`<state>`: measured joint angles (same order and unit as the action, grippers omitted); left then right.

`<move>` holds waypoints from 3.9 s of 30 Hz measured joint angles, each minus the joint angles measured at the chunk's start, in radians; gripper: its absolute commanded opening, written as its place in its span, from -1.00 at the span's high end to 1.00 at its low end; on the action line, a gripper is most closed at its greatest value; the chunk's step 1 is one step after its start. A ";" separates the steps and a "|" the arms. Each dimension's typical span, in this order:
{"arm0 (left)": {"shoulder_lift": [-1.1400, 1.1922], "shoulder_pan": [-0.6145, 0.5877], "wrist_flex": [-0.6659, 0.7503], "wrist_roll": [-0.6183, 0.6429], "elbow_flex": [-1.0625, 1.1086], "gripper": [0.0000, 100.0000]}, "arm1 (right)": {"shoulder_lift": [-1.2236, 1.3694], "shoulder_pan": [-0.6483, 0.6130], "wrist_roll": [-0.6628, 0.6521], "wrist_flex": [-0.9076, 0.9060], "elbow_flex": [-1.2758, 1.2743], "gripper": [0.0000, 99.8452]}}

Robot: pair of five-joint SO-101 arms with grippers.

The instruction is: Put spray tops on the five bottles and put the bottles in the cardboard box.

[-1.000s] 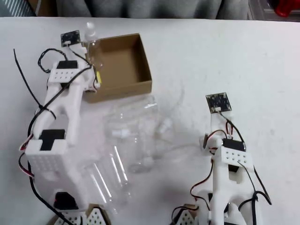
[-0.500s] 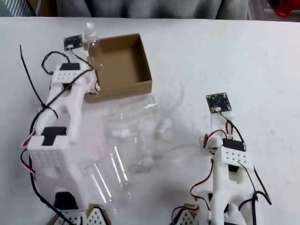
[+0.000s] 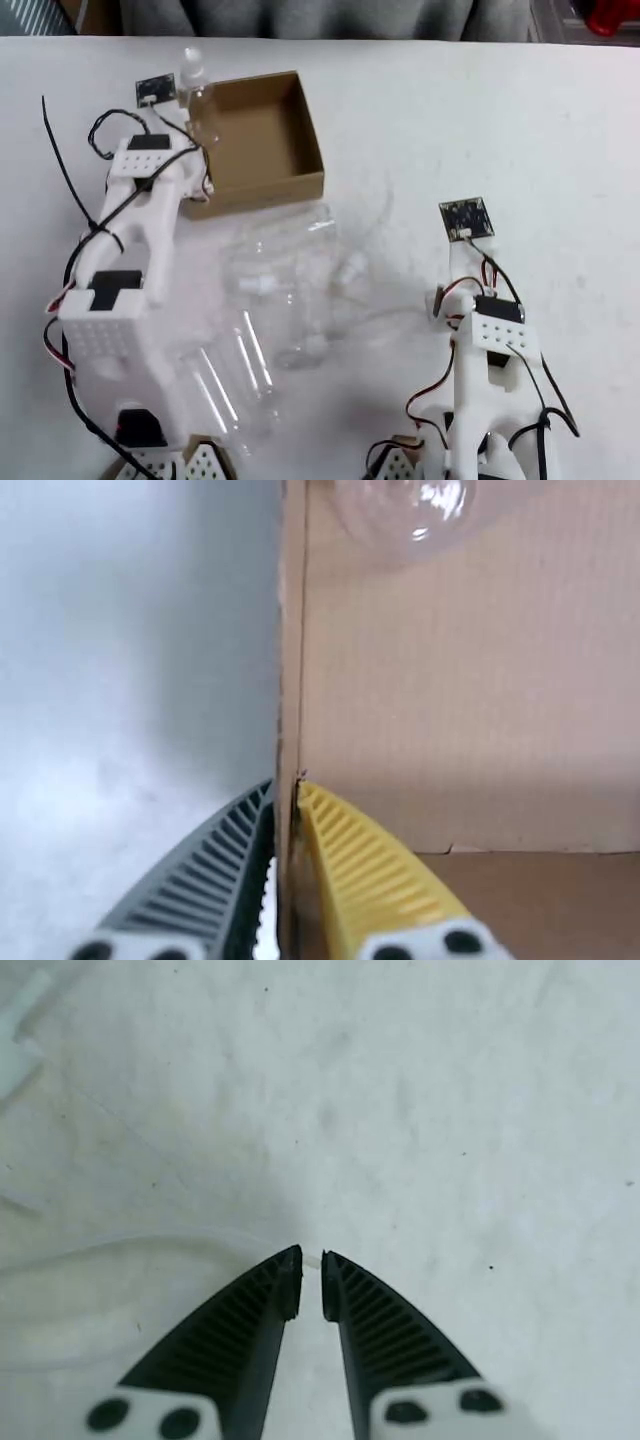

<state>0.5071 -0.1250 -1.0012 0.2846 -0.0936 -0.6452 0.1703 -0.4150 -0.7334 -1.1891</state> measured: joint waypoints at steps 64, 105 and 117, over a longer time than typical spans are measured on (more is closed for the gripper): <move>-0.222 0.144 0.075 -0.195 0.347 0.96 | 0.000 0.000 0.000 0.000 0.000 0.97; -0.236 0.132 -0.143 -0.201 0.196 0.38 | 0.000 0.000 0.000 0.000 -0.002 0.97; -0.535 0.110 -0.241 -0.279 0.302 0.38 | 0.000 0.000 0.000 0.000 -0.002 0.97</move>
<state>-0.0284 -0.0146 -1.2421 0.0054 0.2087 -0.6452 0.1703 -0.4150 -0.7334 -1.1907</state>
